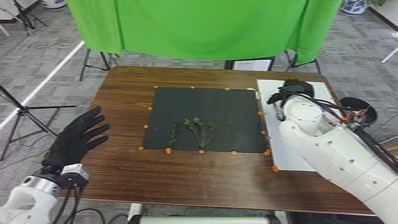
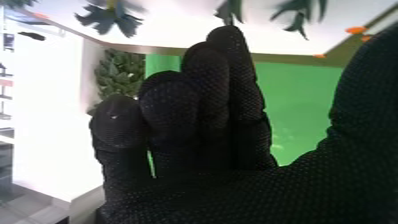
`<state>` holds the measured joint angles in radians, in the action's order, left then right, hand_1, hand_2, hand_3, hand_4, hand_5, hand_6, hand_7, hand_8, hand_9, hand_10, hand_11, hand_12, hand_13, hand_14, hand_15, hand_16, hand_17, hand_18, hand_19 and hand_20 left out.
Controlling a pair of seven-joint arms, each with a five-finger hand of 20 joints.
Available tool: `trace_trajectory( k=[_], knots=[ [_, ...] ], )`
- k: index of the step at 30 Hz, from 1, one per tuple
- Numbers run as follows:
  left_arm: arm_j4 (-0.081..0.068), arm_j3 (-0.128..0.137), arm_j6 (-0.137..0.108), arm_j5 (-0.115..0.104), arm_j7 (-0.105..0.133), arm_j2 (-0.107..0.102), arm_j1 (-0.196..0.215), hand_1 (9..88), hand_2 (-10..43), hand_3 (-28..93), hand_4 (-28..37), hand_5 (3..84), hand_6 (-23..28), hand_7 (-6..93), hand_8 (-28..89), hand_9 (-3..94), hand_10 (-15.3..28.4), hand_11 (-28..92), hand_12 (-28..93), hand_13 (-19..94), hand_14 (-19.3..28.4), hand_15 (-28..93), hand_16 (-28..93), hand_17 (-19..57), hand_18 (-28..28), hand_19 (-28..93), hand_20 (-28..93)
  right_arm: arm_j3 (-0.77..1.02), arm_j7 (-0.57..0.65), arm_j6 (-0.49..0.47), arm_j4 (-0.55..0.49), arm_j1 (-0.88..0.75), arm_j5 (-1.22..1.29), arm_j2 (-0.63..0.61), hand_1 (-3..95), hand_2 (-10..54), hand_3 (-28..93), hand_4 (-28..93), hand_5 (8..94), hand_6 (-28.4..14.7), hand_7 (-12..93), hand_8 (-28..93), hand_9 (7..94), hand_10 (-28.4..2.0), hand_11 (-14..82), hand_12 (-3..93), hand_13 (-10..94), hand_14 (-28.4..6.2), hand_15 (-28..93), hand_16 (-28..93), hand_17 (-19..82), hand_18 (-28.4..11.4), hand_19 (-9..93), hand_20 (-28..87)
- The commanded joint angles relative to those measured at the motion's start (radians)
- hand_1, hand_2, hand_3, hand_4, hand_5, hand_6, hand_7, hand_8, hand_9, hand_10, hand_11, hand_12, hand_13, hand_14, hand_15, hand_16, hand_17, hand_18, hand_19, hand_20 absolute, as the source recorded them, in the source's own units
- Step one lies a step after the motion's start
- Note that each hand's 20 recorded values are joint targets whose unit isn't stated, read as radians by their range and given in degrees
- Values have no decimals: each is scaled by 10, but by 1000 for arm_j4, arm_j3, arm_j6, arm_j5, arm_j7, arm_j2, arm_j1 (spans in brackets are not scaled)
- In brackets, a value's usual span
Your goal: Arrange flowers
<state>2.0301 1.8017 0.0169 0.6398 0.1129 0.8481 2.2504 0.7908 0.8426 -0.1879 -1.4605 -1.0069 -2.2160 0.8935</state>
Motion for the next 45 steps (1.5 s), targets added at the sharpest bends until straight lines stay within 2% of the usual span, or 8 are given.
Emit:
trace_trajectory(
  k=[1,7,11,14,21,23,27,45],
  knots=[
    [-4,-4,5,0,-8,1,-2,250,-62,693,-283,211,36,200,-110,154,101,184,196,120,134,290,15,-121,202,386,103,3,28,-17,21,-18,-7,-12,186,-95,772,-283,620,-32,394,-122,668,-134,557,383,688,-89,761,311,408,-195,932,548],
    [-4,-6,4,-5,-4,-8,0,251,-61,692,-283,211,36,200,-111,154,101,185,196,120,134,290,15,-121,202,385,103,5,10,-2,30,-33,10,-8,218,-95,694,-283,619,-32,394,-125,668,-134,558,383,688,-88,760,314,408,-194,932,549],
    [-4,-7,5,-2,-5,-2,-2,250,-60,693,-283,211,36,200,-111,154,100,185,195,120,134,291,15,-121,202,385,103,10,-9,-16,38,-34,23,-2,425,-81,129,-161,621,-32,395,-125,668,-134,559,381,689,-88,760,314,406,-194,932,550],
    [-7,-9,4,-2,-6,-2,-8,250,-60,694,-283,211,36,199,-111,154,101,184,195,120,134,292,14,-121,202,386,103,7,-28,-16,45,-33,22,1,465,-69,-1,-98,624,-29,399,-127,670,-132,560,383,689,-88,761,314,406,-193,932,549],
    [-5,-5,4,-1,-6,1,-2,250,-59,695,-283,211,36,199,-110,155,101,185,196,119,134,291,15,-121,202,386,103,44,-64,-31,39,-47,132,7,527,-94,322,-264,668,-4,419,-146,719,-110,554,378,697,-86,771,313,402,-191,932,548],
    [-5,-4,4,-2,-7,2,-1,250,-58,694,-283,211,36,198,-110,154,100,186,196,119,134,291,15,-121,202,387,103,67,-62,-38,36,-52,211,10,505,-95,482,-280,704,4,405,35,769,-100,538,372,714,-85,773,315,410,-187,932,555],
    [0,1,0,-4,-6,5,10,249,-58,695,-283,211,36,198,-110,155,100,184,195,119,134,291,15,-121,202,386,103,88,-103,-55,33,-73,225,10,484,-95,660,-283,780,12,406,85,841,-84,518,368,757,-77,772,325,443,-186,932,593],
    [1,-2,-8,-4,-1,5,7,249,-56,696,-283,212,37,198,-110,155,102,185,194,120,134,290,15,-121,202,386,103,140,-199,231,-166,-131,184,-40,438,-95,849,-265,780,-3,482,185,844,-90,606,391,780,-74,831,332,476,-192,932,701]
  ],
)
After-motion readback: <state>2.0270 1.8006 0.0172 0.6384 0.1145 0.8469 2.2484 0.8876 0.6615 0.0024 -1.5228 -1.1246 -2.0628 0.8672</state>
